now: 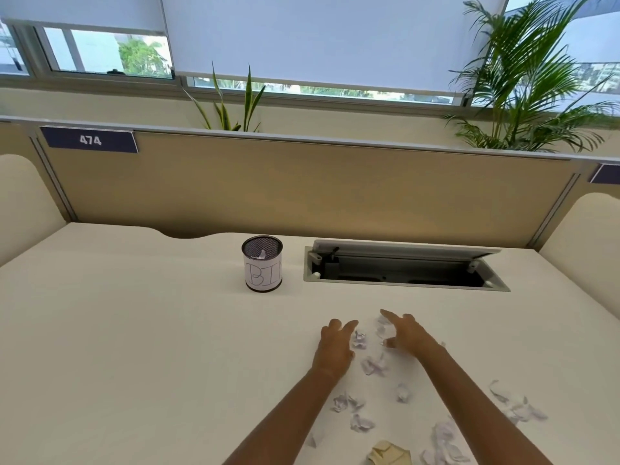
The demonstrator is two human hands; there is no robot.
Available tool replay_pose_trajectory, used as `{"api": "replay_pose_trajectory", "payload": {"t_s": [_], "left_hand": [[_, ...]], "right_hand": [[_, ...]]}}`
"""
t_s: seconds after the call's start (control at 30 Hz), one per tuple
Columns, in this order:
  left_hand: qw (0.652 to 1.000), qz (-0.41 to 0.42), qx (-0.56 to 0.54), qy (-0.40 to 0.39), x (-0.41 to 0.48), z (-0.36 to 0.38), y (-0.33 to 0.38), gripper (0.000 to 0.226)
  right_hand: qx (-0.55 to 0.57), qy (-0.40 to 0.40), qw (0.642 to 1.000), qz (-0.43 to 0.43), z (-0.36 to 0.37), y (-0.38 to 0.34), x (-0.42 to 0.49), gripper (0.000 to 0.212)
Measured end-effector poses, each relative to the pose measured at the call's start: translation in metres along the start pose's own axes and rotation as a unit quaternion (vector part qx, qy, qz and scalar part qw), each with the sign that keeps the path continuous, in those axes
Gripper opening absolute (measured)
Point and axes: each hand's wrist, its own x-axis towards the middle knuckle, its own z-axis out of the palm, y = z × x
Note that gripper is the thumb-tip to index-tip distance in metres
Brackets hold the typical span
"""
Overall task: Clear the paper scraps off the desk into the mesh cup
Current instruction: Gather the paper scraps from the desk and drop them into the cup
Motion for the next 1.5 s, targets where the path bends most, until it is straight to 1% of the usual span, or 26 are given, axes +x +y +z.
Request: {"api": "replay_pose_trajectory", "payload": {"t_s": [0.07, 0.13, 0.2, 0.27, 0.37, 0.43, 0.47, 0.53, 0.57, 0.6, 0.63, 0.67, 0.73, 0.77, 0.8, 0.83, 0.93, 1.0, 1.07, 1.13, 1.2, 1.23, 1.3, 1.37, 1.43, 1.5], "left_hand": [[1.0, 0.02, 0.017, -0.005, 0.004, 0.003, 0.005, 0.057], [0.999, 0.036, 0.032, -0.008, 0.008, 0.006, 0.006, 0.049], [0.999, 0.047, 0.025, 0.003, 0.008, 0.01, 0.005, 0.038], [0.995, 0.076, 0.067, 0.017, 0.005, 0.013, 0.005, 0.031], [0.995, 0.06, 0.039, 0.062, 0.003, 0.017, -0.003, 0.029], [0.996, 0.019, 0.007, 0.089, 0.003, 0.013, -0.005, 0.032], [0.994, 0.002, -0.028, 0.104, 0.004, 0.01, -0.007, 0.031], [0.977, -0.064, -0.156, 0.127, 0.004, 0.002, -0.006, 0.026], [0.956, -0.108, -0.238, 0.13, 0.004, -0.004, -0.005, 0.024], [0.922, -0.158, -0.331, 0.121, 0.005, -0.011, -0.004, 0.024], [0.869, -0.207, -0.437, 0.103, 0.005, -0.019, -0.002, 0.023], [0.803, -0.238, -0.54, 0.08, 0.005, -0.026, -0.002, 0.021], [0.666, -0.262, -0.696, 0.05, 0.003, -0.038, -0.005, 0.023], [0.617, -0.268, -0.738, 0.04, 0.002, -0.043, -0.008, 0.028], [0.584, -0.274, -0.764, 0.034, 0.001, -0.047, -0.01, 0.033], [0.563, -0.28, -0.777, 0.032, -0.001, -0.05, -0.013, 0.037], [0.53, -0.287, -0.797, 0.031, -0.004, -0.055, -0.022, 0.041], [0.489, -0.271, -0.829, 0.025, -0.004, -0.059, -0.028, 0.037], [0.456, -0.263, -0.85, 0.033, -0.001, -0.067, -0.035, 0.033], [0.456, -0.263, -0.848, 0.058, 0.003, -0.081, -0.039, 0.034], [0.485, -0.267, -0.828, 0.089, 0.009, -0.099, -0.04, 0.036], [0.5, -0.264, -0.817, 0.111, 0.014, -0.11, -0.039, 0.037], [0.523, -0.241, -0.803, 0.152, 0.025, -0.133, -0.038, 0.038], [0.553, -0.222, -0.783, 0.179, 0.038, -0.154, -0.038, 0.037], [0.577, -0.226, -0.759, 0.199, 0.051, -0.172, -0.04, 0.04], [0.593, -0.232, -0.743, 0.207, 0.062, -0.185, -0.042, 0.036]], "right_hand": [[-0.048, -0.001, 0.999, -0.013, 0.004, -0.003, 0.003, 0.065], [-0.093, 0.017, 0.995, -0.042, 0.01, -0.007, 0.004, 0.058], [-0.115, 0.062, 0.989, -0.069, 0.017, -0.009, 0.001, 0.049], [-0.108, 0.11, 0.984, -0.085, 0.024, -0.009, -0.002, 0.041], [-0.068, 0.158, 0.981, -0.092, 0.028, -0.008, -0.004, 0.026], [-0.011, 0.168, 0.982, -0.086, 0.025, -0.009, -0.005, 0.023], [0.027, 0.17, 0.982, -0.081, 0.022, -0.011, -0.006, 0.022], [0.107, 0.179, 0.975, -0.077, 0.016, -0.02, -0.009, 0.018], [0.14, 0.183, 0.97, -0.082, 0.013, -0.027, -0.011, 0.016], [0.166, 0.185, 0.964, -0.092, 0.011, -0.035, -0.015, 0.016], [0.184, 0.184, 0.96, -0.106, 0.01, -0.044, -0.019, 0.016], [0.193, 0.181, 0.956, -0.124, 0.008, -0.055, -0.022, 0.016], [0.183, 0.166, 0.957, -0.15, 0.006, -0.08, -0.029, 0.019], [0.176, 0.155, 0.96, -0.156, 0.006, -0.092, -0.031, 0.02], [0.171, 0.146, 0.961, -0.162, 0.005, -0.104, -0.033, 0.021], [0.162, 0.14, 0.962, -0.172, 0.006, -0.114, -0.035, 0.022], [0.133, 0.127, 0.96, -0.211, 0.008, -0.131, -0.039, 0.023], [0.184, 0.14, 0.943, -0.239, 0.008, -0.133, -0.04, 0.022], [0.275, 0.188, 0.91, -0.248, 0.007, -0.129, -0.039, 0.02], [0.316, 0.244, 0.886, -0.238, 0.01, -0.125, -0.036, 0.02], [0.295, 0.254, 0.897, -0.209, 0.017, -0.118, -0.028, 0.019], [0.271, 0.236, 0.913, -0.194, 0.023, -0.114, -0.024, 0.021], [0.199, 0.152, 0.953, -0.169, 0.037, -0.104, -0.016, 0.032], [0.076, 0.078, 0.982, -0.152, 0.053, -0.094, -0.011, 0.045], [-0.024, 0.05, 0.99, -0.129, 0.066, -0.089, -0.009, 0.054], [-0.069, 0.045, 0.99, -0.116, 0.072, -0.088, -0.009, 0.076]]}}
